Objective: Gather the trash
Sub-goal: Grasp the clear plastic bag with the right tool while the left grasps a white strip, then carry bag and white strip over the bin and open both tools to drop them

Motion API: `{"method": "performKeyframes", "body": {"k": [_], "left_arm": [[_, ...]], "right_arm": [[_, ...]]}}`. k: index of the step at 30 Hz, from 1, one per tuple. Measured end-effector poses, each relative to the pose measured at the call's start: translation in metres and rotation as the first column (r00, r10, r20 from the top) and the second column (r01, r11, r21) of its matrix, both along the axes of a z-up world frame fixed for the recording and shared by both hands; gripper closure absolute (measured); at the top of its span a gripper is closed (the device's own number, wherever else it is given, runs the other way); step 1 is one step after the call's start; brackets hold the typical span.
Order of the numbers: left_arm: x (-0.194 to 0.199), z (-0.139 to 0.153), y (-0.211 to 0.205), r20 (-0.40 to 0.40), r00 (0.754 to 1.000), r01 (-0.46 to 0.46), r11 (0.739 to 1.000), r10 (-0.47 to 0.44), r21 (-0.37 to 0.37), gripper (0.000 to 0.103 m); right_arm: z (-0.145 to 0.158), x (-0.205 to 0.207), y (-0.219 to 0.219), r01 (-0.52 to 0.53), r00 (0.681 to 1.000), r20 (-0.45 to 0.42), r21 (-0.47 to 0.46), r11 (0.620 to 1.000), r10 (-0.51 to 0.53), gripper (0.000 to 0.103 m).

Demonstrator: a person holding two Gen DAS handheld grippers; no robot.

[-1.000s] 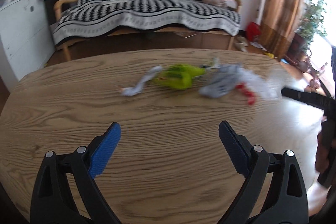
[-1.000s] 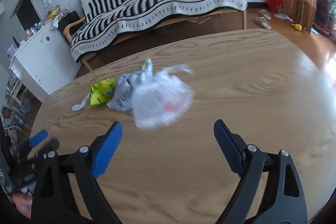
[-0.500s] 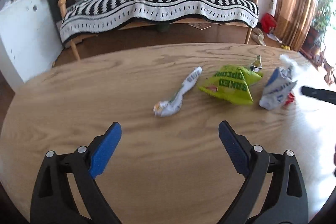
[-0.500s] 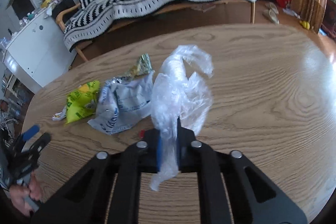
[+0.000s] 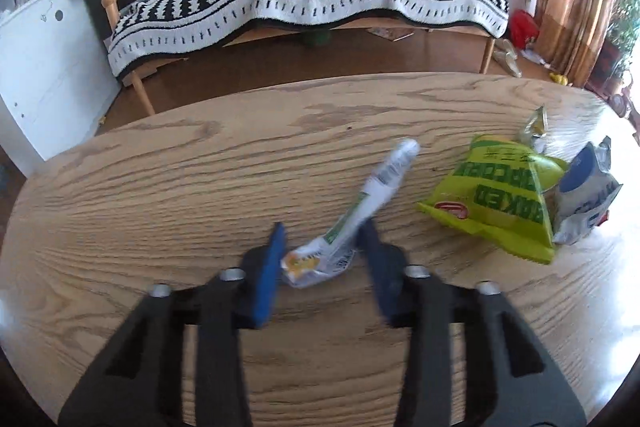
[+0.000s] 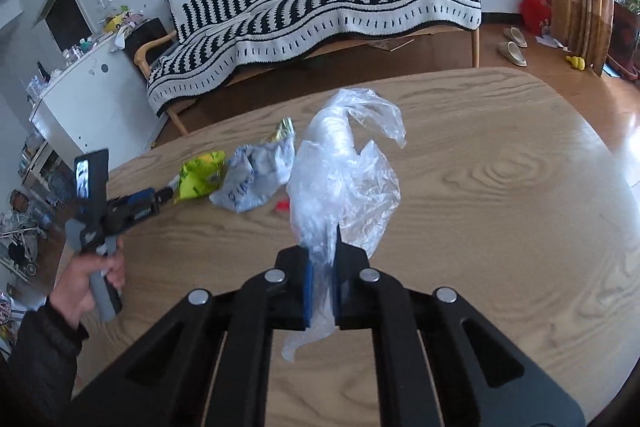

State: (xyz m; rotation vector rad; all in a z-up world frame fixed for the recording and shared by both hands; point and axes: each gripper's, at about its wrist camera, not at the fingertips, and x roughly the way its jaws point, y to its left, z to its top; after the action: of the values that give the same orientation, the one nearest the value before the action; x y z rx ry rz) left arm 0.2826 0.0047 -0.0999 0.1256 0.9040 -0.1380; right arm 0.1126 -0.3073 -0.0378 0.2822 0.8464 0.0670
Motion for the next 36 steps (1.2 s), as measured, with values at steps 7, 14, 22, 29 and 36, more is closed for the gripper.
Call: {"method": "performKeyframes", "body": {"k": [7, 14, 22, 29, 36], "left_arm": [[-0.031, 0.010, -0.004, 0.001, 1.000, -0.017, 1.000, 0.017, -0.024, 0.097], [-0.088, 0.059, -0.033, 0.067, 0.998, 0.020, 0.997, -0.015, -0.078, 0.098], [-0.172, 0.104, -0.164, 0.160, 0.954, 0.274, 0.954, -0.253, -0.121, 0.098], [-0.275, 0.109, -0.330, 0.185, 0.807, 0.590, 0.779, -0.560, -0.212, 0.098], [-0.362, 0.059, -0.459, 0.113, 0.628, 0.770, 0.594, -0.770, -0.233, 0.098]], "right_arm": [[0.013, -0.063, -0.034, 0.075, 0.997, 0.014, 0.001, 0.997, -0.075, 0.096], [0.025, -0.140, -0.086, 0.180, 0.983, 0.042, -0.028, 0.983, -0.178, 0.096], [0.015, -0.237, -0.171, 0.364, 0.931, 0.033, -0.034, 0.931, -0.363, 0.096], [0.002, -0.320, -0.248, 0.537, 0.844, 0.021, -0.027, 0.843, -0.536, 0.096], [-0.032, -0.376, -0.317, 0.668, 0.742, -0.065, -0.015, 0.744, -0.668, 0.095]]}}
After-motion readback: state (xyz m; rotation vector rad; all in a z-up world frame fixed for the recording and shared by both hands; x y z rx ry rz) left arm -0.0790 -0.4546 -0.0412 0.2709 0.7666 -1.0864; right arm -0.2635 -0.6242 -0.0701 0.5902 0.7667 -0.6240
